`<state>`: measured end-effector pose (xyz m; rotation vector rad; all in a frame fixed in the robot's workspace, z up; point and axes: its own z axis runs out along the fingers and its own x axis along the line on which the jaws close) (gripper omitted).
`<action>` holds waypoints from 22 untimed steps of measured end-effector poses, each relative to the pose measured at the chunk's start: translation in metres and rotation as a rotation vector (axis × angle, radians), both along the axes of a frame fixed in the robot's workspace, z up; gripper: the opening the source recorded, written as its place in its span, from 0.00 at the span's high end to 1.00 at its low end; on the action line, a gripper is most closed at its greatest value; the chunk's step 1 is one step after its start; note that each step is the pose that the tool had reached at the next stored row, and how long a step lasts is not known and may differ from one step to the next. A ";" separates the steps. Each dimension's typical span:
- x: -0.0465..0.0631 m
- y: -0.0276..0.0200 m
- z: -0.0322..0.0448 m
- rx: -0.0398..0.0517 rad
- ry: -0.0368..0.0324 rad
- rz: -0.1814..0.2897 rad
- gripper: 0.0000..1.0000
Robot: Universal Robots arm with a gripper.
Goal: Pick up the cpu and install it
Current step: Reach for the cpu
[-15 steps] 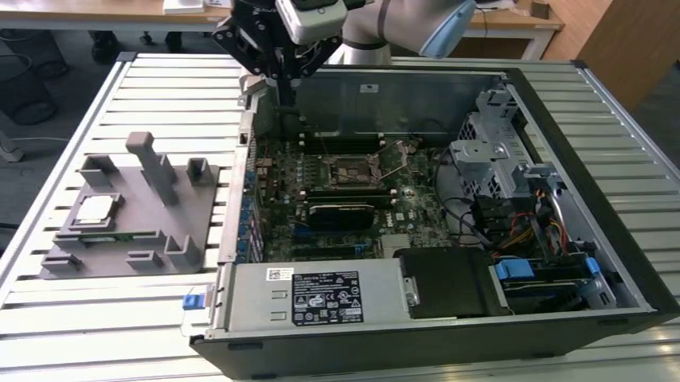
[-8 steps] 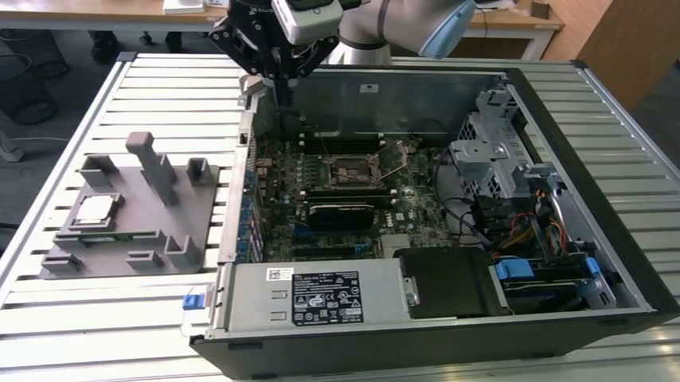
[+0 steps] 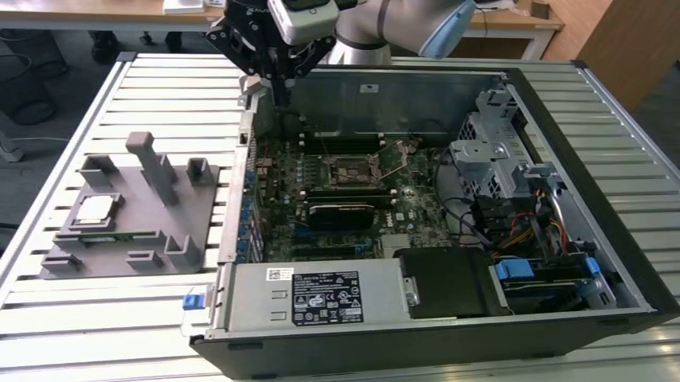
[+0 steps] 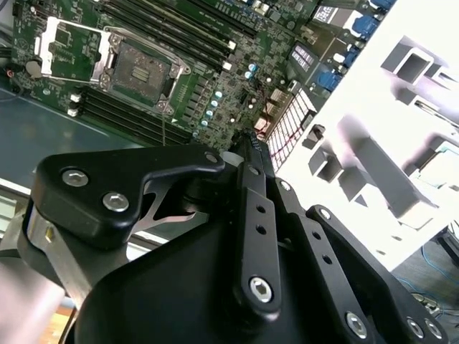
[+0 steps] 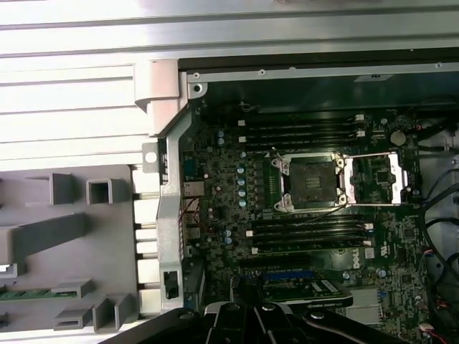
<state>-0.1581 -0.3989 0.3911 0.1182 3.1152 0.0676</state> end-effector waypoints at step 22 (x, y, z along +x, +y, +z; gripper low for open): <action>-0.027 0.0009 -0.0010 -0.0001 0.0003 0.000 0.89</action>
